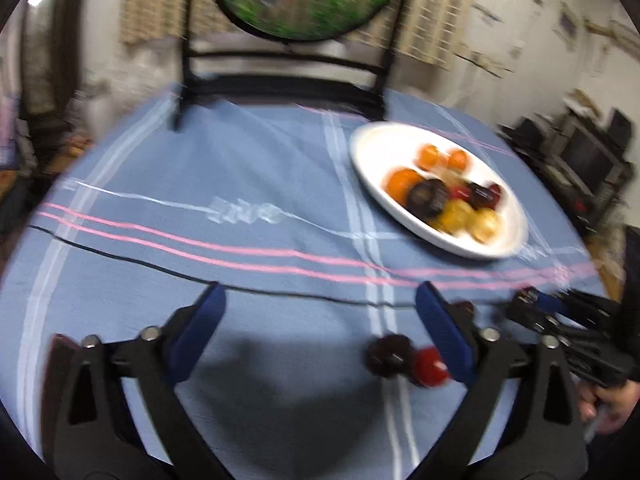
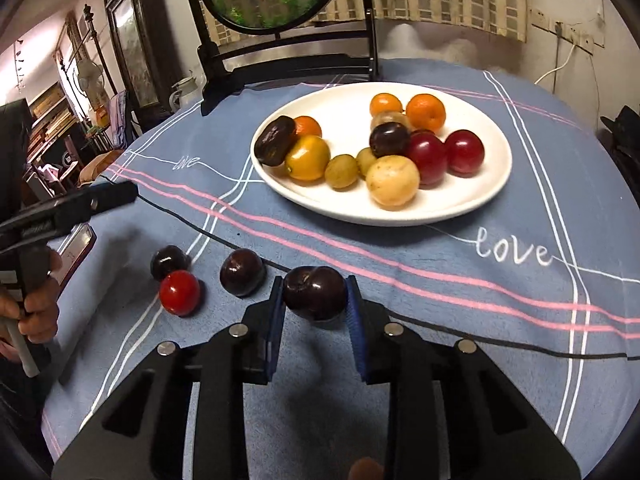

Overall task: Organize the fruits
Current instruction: 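Grasp a dark plum with the right tool while the left tool grasps another dark plum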

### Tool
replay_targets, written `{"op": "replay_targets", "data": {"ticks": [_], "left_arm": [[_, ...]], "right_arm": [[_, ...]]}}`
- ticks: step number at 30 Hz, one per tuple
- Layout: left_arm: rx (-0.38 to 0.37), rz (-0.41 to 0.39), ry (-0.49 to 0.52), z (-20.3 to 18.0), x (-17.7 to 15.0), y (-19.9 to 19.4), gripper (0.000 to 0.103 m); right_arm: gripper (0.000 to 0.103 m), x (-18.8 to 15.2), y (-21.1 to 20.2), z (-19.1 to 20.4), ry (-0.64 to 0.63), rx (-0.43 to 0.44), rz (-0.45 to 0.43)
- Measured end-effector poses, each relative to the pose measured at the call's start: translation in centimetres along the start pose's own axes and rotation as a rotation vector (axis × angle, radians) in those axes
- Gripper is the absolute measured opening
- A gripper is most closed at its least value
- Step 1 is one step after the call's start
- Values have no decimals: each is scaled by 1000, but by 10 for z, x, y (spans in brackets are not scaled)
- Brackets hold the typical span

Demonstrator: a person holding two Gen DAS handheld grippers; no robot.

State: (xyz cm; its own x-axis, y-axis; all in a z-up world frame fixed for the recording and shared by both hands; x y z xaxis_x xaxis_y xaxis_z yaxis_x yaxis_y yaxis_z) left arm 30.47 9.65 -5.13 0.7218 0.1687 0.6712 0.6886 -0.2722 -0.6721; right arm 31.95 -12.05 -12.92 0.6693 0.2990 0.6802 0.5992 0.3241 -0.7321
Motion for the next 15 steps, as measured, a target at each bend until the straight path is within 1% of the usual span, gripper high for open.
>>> {"op": "replay_targets", "data": {"ticks": [1, 2, 3, 5, 8, 12, 15], "left_arm": [[-44, 33, -2, -2, -4, 4, 67], [-82, 65, -12, -3, -8, 9, 55], [-101, 84, -21, -3, -11, 13, 51], [-143, 122, -33, -4, -16, 19, 47], [-181, 146, 2, -14, -20, 22, 47], [-176, 138, 105, -23, -24, 15, 47], [-143, 132, 159, -19, -28, 11, 47]], "right_arm": [[30, -1, 1, 1, -2, 1, 7], [30, -1, 2, 2, -5, 4, 13], [30, -3, 3, 3, -8, 6, 18], [30, -4, 4, 7, -17, 8, 25], [30, -5, 3, 8, -22, 7, 26], [30, -5, 2, 7, -16, 7, 24], [30, -5, 2, 7, -16, 8, 25]]}}
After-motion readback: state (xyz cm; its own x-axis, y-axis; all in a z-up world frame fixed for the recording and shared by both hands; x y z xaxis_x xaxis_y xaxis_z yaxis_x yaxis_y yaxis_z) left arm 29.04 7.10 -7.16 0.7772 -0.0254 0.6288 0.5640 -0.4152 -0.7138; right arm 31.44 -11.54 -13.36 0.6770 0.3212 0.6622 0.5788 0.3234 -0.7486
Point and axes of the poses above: each gripper's, at about its wrist camera, not at the fingertips, and y roughly the way its jaws point, z to its left, x to its top, the point moved 6 cm from there along y, roughly the way its jaws point, and after that the axes turned 9 degrees about -x, right-handed, at the moved point
